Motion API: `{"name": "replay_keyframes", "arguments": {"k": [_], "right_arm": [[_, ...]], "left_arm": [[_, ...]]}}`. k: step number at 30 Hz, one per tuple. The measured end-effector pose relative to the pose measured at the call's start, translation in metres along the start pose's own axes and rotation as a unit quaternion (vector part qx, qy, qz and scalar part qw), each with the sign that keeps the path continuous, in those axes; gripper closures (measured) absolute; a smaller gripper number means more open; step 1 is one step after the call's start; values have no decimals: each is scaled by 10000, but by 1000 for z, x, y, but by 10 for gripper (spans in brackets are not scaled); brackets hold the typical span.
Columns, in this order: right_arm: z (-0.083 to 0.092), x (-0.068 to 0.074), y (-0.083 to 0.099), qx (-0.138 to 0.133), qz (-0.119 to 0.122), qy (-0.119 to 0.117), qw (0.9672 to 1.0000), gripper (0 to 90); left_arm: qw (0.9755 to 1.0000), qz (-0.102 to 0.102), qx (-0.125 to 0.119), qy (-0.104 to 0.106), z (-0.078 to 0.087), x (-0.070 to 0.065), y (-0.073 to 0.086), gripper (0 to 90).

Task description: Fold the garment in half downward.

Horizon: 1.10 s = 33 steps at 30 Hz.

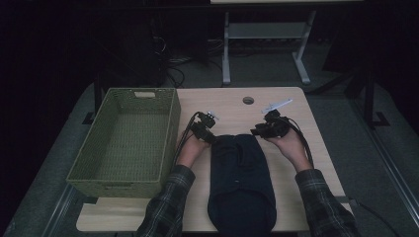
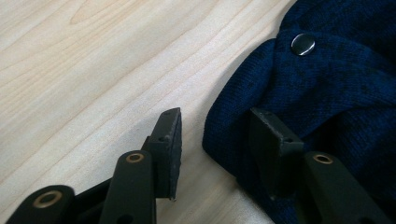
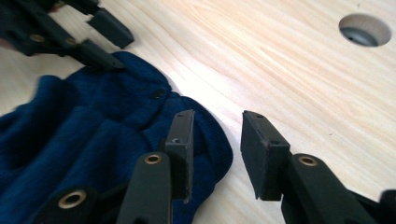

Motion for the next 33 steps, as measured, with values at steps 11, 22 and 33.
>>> {"name": "replay_keyframes", "arguments": {"k": [11, 22, 33], "right_arm": [[-23, -15, 13, 281, -276, -142, 9991, 637], [-33, -18, 24, 305, -540, -363, 9974, 685], [-34, -15, 23, 362, -475, -416, 9973, 814]], "left_arm": [[9998, 22, -60, 196, 0, 3, 3, 607], [9996, 69, -42, 268, 0, -1, 3, 691], [9997, 35, 99, 236, 3, -4, 1, 814]]}}
Point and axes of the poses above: each handheld gripper's, and its own axes: z roughly backward along the jaws, y roughly out of its underside, x roughly to its left, the point moved 2 cm from there along -z, roughly forward along the jaws, and after that the axes turned 12 degrees about -y, right-handed, at the moved point
